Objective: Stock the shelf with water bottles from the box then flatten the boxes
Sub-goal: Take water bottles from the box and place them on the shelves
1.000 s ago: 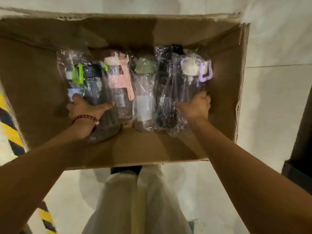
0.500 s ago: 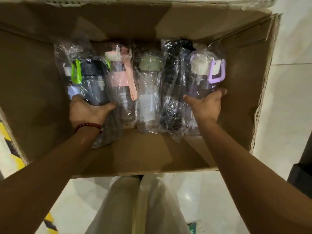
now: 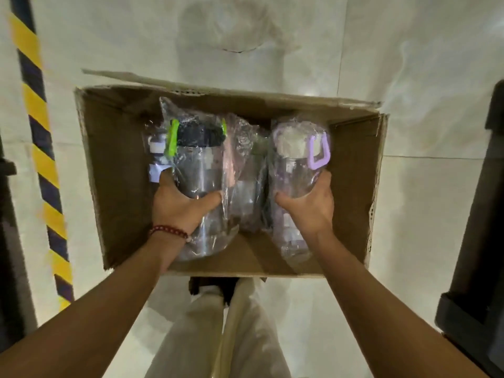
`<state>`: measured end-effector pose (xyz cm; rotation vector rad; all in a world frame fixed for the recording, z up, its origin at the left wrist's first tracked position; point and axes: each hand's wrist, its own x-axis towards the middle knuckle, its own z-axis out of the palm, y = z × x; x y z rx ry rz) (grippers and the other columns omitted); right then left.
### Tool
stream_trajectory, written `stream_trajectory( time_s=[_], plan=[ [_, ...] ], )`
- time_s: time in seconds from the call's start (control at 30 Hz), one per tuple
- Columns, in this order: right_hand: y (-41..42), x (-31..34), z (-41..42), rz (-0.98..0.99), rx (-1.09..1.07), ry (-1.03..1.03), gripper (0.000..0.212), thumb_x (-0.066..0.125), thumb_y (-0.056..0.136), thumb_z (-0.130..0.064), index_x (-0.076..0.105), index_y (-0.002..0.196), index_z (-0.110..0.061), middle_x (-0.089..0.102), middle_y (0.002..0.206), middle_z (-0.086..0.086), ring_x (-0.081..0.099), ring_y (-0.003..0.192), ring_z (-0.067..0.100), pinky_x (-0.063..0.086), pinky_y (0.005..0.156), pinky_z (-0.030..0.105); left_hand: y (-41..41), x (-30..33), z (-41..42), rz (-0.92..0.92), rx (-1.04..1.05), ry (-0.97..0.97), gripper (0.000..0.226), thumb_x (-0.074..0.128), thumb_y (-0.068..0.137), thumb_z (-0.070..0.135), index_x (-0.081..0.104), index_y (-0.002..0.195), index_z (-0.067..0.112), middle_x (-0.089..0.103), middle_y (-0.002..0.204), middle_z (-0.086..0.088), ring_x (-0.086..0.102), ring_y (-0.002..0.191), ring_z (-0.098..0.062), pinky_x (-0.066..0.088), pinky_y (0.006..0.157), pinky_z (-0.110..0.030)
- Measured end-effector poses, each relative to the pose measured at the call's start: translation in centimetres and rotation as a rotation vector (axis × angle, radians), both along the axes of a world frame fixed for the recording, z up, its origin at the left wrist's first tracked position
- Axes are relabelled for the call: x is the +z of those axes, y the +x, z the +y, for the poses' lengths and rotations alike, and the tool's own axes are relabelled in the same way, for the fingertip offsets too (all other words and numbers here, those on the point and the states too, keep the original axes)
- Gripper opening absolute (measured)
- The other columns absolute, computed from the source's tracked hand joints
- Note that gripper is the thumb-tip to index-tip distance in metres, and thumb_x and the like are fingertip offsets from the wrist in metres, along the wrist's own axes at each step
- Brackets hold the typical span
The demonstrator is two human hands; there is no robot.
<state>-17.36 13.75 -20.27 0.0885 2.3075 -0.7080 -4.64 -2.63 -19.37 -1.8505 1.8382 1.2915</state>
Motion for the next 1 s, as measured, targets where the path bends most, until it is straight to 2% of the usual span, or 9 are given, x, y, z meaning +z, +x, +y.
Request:
stream_trajectory(
  time_s=[0.13, 0.27, 0.4, 0.53, 0.67, 0.73, 0.8, 0.93, 1.0],
  plan=[
    [0.6, 6.1, -2.6, -0.06, 0.021, -0.158, 0.084, 0.084, 0.067, -0.028, 0.034, 0.134, -0.02, 0.05, 0.119, -0.004, 0.05, 0.109, 0.014, 0.042, 0.088, 0.024, -0.6, 6.1, -1.1, 0.068, 0.068, 0.028, 0.086, 0.09, 0.054, 0.03, 0.044, 0.125, 0.015, 0.058, 0.115, -0.001, 0.058, 0.108, -0.023, 0.049, 0.094, -0.041],
    [0.4, 13.2, -5.1, -0.168, 0.086, -0.289, 0.084, 0.083, 0.068, -0.031, 0.031, 0.134, -0.026, 0.047, 0.123, -0.006, 0.047, 0.114, 0.015, 0.042, 0.094, 0.031, -1.0, 13.5, -3.1, 0.22, 0.154, -0.033, 0.079, 0.088, 0.058, 0.027, 0.048, 0.125, 0.014, 0.058, 0.113, 0.001, 0.056, 0.104, -0.019, 0.045, 0.089, -0.029],
    [-0.4, 21.9, -7.5, -0.178, 0.17, -0.376, 0.087, 0.083, 0.069, -0.027, 0.03, 0.138, -0.027, 0.046, 0.118, -0.013, 0.047, 0.112, 0.008, 0.04, 0.094, 0.026, -0.2, 21.7, -5.7, 0.343, 0.228, -0.124, 0.07, 0.089, 0.058, 0.024, 0.052, 0.116, 0.011, 0.061, 0.113, -0.006, 0.059, 0.102, -0.023, 0.051, 0.09, -0.04],
    [-0.2, 31.2, -9.5, -0.135, 0.235, -0.427, 0.082, 0.086, 0.066, -0.023, 0.036, 0.131, -0.033, 0.051, 0.114, -0.019, 0.05, 0.109, 0.004, 0.04, 0.092, 0.023, 1.9, 30.1, -7.7, 0.459, 0.276, -0.199, 0.059, 0.09, 0.053, 0.027, 0.052, 0.098, 0.023, 0.063, 0.1, -0.002, 0.062, 0.095, -0.022, 0.051, 0.078, -0.032],
    [1.4, 39.9, -9.8, -0.11, 0.294, -0.496, 0.077, 0.084, 0.068, -0.021, 0.032, 0.122, -0.04, 0.045, 0.103, -0.032, 0.049, 0.093, -0.014, 0.038, 0.077, 0.002, 5.1, 38.6, -8.2, 0.51, 0.315, -0.233, 0.061, 0.089, 0.05, 0.035, 0.053, 0.099, 0.026, 0.062, 0.1, 0.002, 0.061, 0.095, -0.018, 0.05, 0.083, -0.034],
    [2.6, 43.6, -9.3, -0.097, 0.339, -0.511, 0.08, 0.084, 0.069, -0.02, 0.031, 0.128, -0.037, 0.042, 0.102, -0.032, 0.046, 0.091, -0.015, 0.036, 0.072, 0.001, 7.0, 42.5, -7.6, 0.543, 0.327, -0.275, 0.052, 0.088, 0.059, 0.019, 0.048, 0.089, 0.034, 0.058, 0.093, 0.009, 0.058, 0.086, -0.01, 0.046, 0.075, -0.025],
    [3.7, 46.6, -8.7, -0.094, 0.389, -0.548, 0.086, 0.083, 0.069, -0.016, 0.028, 0.132, -0.036, 0.042, 0.109, -0.03, 0.046, 0.102, -0.006, 0.037, 0.072, 0.0, 9.0, 46.0, -6.5, 0.559, 0.337, -0.3, 0.057, 0.09, 0.057, 0.018, 0.047, 0.092, 0.033, 0.054, 0.092, 0.014, 0.055, 0.085, -0.008, 0.042, 0.074, -0.023],
    [6.0, 51.8, -7.7, -0.119, 0.49, -0.637, 0.088, 0.08, 0.072, -0.005, 0.024, 0.13, -0.039, 0.038, 0.112, -0.034, 0.041, 0.089, -0.032, 0.034, 0.068, -0.008, 13.0, 51.2, -3.3, 0.579, 0.409, -0.289, 0.105, 0.081, 0.03, 0.054, 0.05, 0.123, 0.015, 0.059, 0.118, -0.001, 0.056, 0.108, -0.02, 0.047, 0.095, -0.041],
    [7.2, 53.8, -7.3, -0.155, 0.561, -0.675, 0.08, 0.083, 0.07, -0.013, 0.033, 0.127, -0.036, 0.047, 0.112, -0.03, 0.048, 0.093, -0.029, 0.041, 0.075, -0.002, 14.7, 53.2, -1.4, 0.6, 0.464, -0.315, 0.093, 0.08, 0.029, 0.052, 0.055, 0.113, 0.022, 0.063, 0.111, 0.0, 0.061, 0.102, -0.019, 0.051, 0.087, -0.037]
  ],
)
